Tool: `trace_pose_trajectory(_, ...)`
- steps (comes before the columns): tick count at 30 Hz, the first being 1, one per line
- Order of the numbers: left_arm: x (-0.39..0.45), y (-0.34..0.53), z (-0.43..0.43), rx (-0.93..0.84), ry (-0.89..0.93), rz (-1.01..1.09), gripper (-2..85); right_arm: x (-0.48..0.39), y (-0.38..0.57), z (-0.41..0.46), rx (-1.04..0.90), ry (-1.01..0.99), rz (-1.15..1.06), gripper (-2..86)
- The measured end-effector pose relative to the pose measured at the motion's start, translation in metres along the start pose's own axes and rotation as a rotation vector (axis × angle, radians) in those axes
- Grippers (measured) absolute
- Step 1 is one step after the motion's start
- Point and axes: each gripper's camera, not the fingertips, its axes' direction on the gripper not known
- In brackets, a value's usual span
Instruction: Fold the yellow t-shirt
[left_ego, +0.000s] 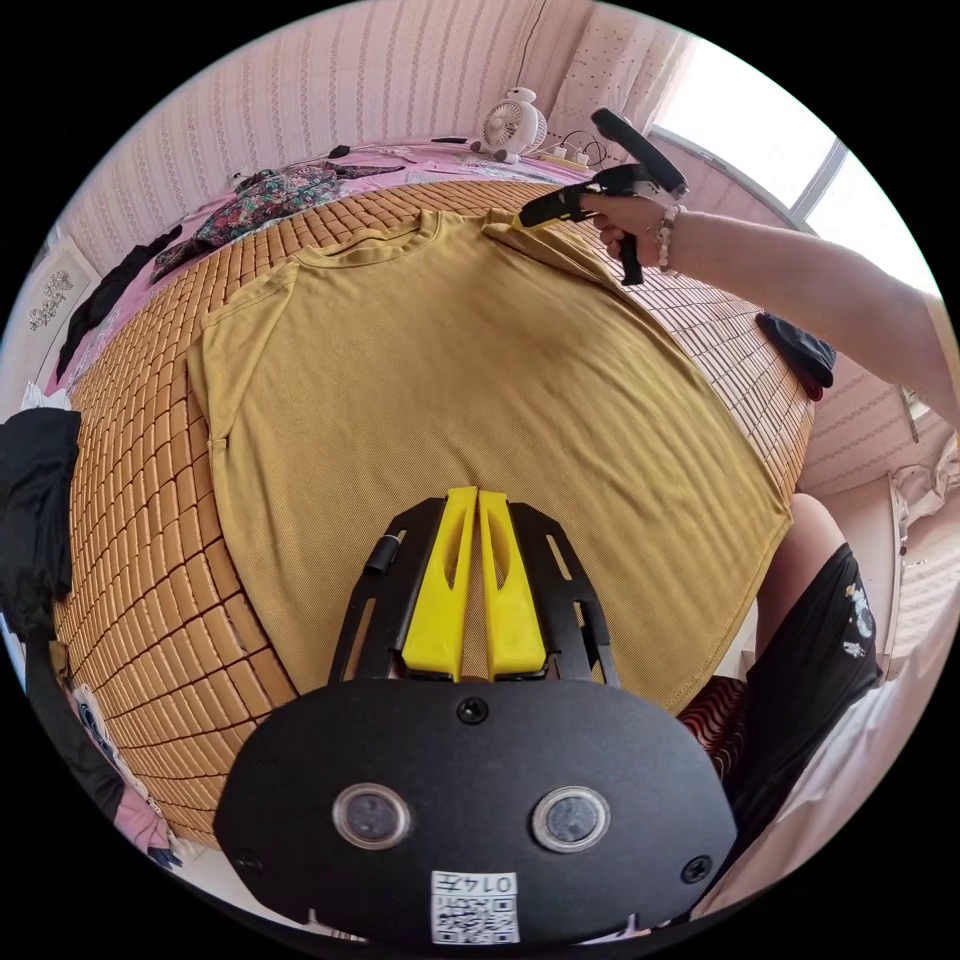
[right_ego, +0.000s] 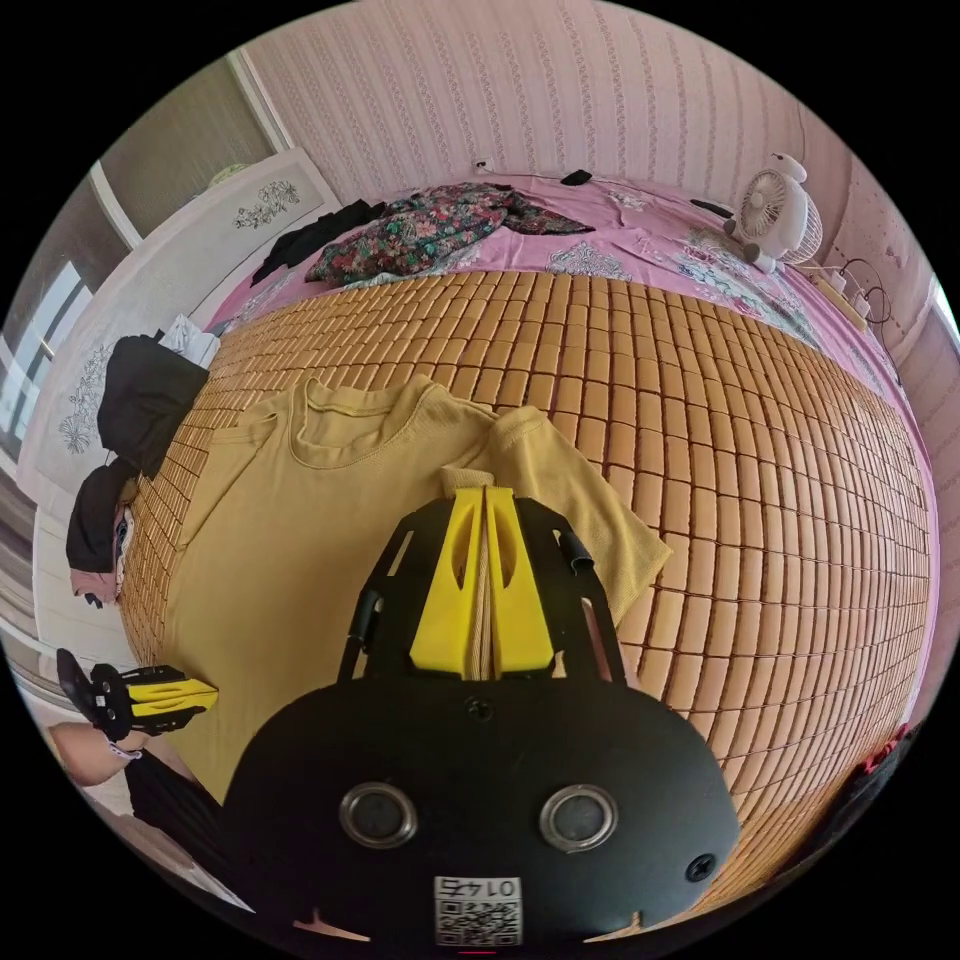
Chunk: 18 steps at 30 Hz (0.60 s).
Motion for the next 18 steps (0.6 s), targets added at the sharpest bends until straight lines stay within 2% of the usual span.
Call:
trace_pose_trajectory(3, 0.006, -0.005, 0.006, -0.039, -0.023, 0.016, -0.7, 0.049, 0.032, -0.066, 0.179, -0.08, 0.134, 0.5)
trace_pose_trajectory(5, 0.007, -0.012, -0.001, -0.021, 0.027, 0.021, -0.7, 0.075, 0.067, -0.104, 0.246, -0.055, 0.218, 0.5)
trace_pose_trajectory(9, 0.018, -0.033, -0.016, 0.087, 0.066, 0.061, -0.7, 0.112, 0.143, -0.129, 0.139, 0.114, 0.306, 0.8)
trace_pose_trajectory(12, 0.037, -0.073, -0.005, 0.102, 0.125, 0.137, -0.7, 0.127, 0.171, -0.124, 0.086, 0.108, 0.314, 1.5)
trace_pose_trajectory(18, 0.095, -0.189, 0.036, 0.106, 0.179, 0.327, -0.7, 0.126, 0.16, -0.115, 0.106, 0.163, 0.216, 2.7)
